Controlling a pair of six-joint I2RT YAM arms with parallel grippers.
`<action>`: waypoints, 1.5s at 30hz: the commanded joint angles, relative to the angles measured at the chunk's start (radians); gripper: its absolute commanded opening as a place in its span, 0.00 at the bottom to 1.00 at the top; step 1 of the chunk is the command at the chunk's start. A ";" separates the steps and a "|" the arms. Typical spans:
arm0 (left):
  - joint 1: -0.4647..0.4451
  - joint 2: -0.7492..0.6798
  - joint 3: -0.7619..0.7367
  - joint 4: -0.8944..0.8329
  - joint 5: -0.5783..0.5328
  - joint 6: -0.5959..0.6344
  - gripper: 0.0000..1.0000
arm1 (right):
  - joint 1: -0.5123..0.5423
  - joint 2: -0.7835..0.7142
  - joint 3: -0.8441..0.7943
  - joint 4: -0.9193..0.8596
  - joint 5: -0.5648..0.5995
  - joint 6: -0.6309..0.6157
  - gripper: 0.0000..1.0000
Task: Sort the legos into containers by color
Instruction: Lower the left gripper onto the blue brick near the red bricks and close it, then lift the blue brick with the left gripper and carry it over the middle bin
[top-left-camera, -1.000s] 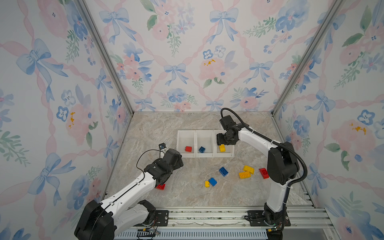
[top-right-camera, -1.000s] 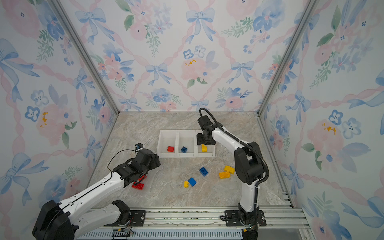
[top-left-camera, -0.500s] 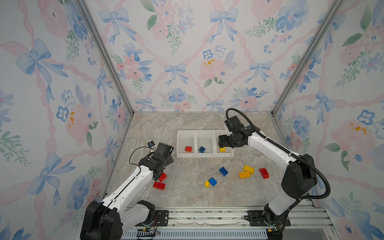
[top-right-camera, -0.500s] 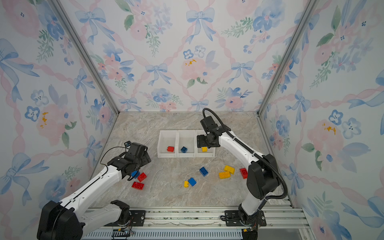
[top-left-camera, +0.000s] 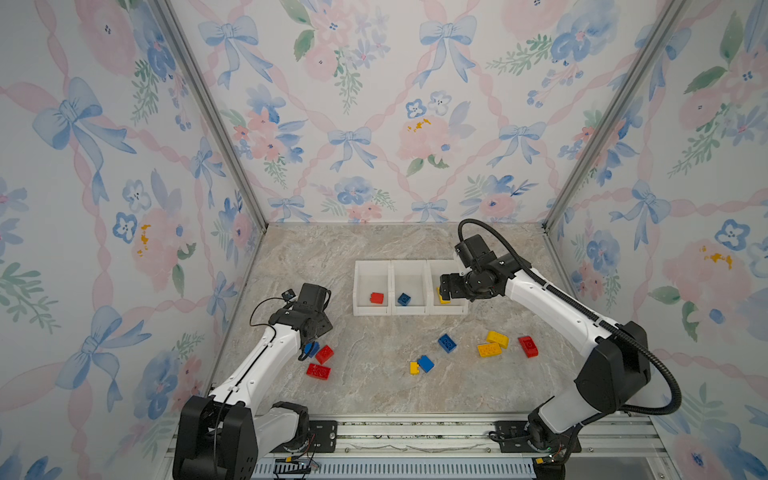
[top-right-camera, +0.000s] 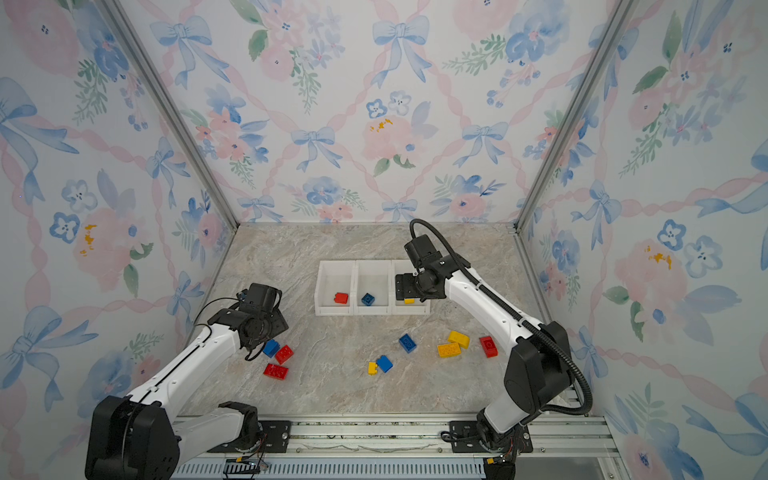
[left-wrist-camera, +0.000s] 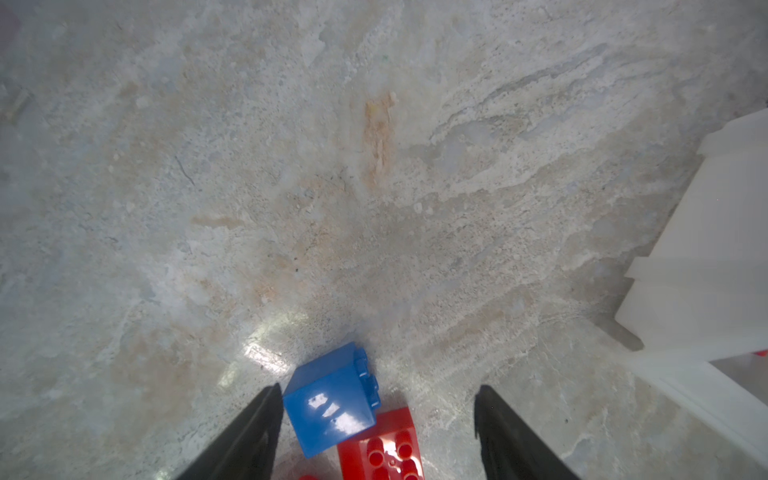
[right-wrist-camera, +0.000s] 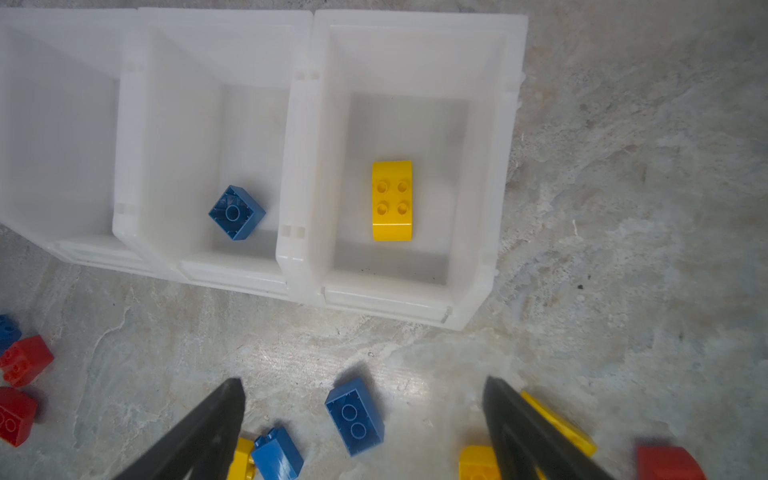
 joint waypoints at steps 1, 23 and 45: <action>0.036 0.022 -0.016 -0.035 0.022 0.023 0.74 | 0.012 -0.037 -0.021 -0.028 -0.011 0.013 0.94; 0.088 0.133 -0.038 -0.029 0.127 0.028 0.75 | 0.003 -0.053 -0.035 -0.018 -0.020 0.017 0.98; 0.093 0.232 -0.077 0.038 0.155 0.034 0.62 | -0.004 -0.055 -0.039 -0.009 -0.020 0.026 0.99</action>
